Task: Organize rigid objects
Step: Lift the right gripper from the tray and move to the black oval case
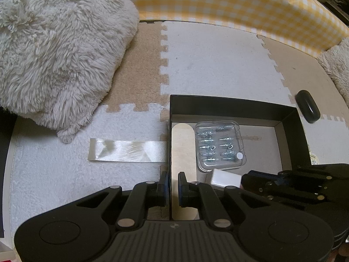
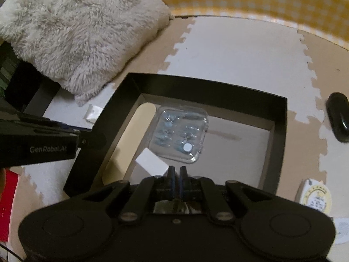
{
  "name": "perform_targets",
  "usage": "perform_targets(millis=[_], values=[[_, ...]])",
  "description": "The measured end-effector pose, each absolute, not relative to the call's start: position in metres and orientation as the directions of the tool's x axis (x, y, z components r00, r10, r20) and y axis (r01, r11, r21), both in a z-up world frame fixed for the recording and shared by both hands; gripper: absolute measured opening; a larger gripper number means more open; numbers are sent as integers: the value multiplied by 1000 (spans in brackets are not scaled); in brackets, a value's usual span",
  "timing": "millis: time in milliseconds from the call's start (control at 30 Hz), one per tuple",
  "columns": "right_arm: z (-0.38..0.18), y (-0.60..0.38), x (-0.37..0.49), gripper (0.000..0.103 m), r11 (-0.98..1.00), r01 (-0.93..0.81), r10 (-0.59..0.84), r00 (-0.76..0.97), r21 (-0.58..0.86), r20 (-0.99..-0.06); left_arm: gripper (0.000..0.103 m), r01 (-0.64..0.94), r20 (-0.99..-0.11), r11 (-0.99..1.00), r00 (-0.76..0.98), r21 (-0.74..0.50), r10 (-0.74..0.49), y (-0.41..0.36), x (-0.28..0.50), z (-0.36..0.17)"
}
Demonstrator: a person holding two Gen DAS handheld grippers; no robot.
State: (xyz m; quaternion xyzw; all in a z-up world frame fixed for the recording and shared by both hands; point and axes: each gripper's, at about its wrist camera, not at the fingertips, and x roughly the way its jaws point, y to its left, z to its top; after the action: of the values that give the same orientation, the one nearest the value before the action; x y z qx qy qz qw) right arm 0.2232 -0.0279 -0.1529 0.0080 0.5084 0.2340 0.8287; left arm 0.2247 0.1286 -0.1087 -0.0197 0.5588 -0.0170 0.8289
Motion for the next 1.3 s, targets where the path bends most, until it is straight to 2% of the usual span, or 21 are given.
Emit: perform_targets(millis=[400,500,633,700,767,800,867,967,1133,1300], values=[[-152,-25,220,5,861,-406,461,369,306,-807,8,6,-926,999,375,-52,-51,129,225,-109],[-142,-32,220,9,865,-395,461,383,309,-801,8,7,-926,999,375,-51,-50,128,225,-108],[-129,-41,218,33,875,-372,456,416,310,-787,8,6,-925,999,376,-53,-52,129,225,-108],[-121,-46,217,38,881,-367,448,439,300,-779,8,6,-925,999,375,-53,-51,129,225,-108],[-114,-49,215,54,883,-364,447,454,298,-771,8,6,-926,999,375,-52,-51,128,225,-108],[-111,-51,215,57,883,-364,448,463,296,-765,8,6,-926,999,375,-52,-50,128,225,-108],[-103,-55,212,71,885,-368,445,485,286,-753,8,6,-925,999,376,-53,-51,129,225,-108],[-93,-62,210,84,891,-362,438,521,275,-733,8,5,-925,999,375,-54,-52,128,225,-108],[-78,-80,211,97,909,-322,410,587,263,-698,8,5,-925,999,376,-54,-52,129,225,-108],[-68,-106,217,103,937,-248,350,656,247,-669,8,5,-925,999,376,-53,-52,129,225,-108]])
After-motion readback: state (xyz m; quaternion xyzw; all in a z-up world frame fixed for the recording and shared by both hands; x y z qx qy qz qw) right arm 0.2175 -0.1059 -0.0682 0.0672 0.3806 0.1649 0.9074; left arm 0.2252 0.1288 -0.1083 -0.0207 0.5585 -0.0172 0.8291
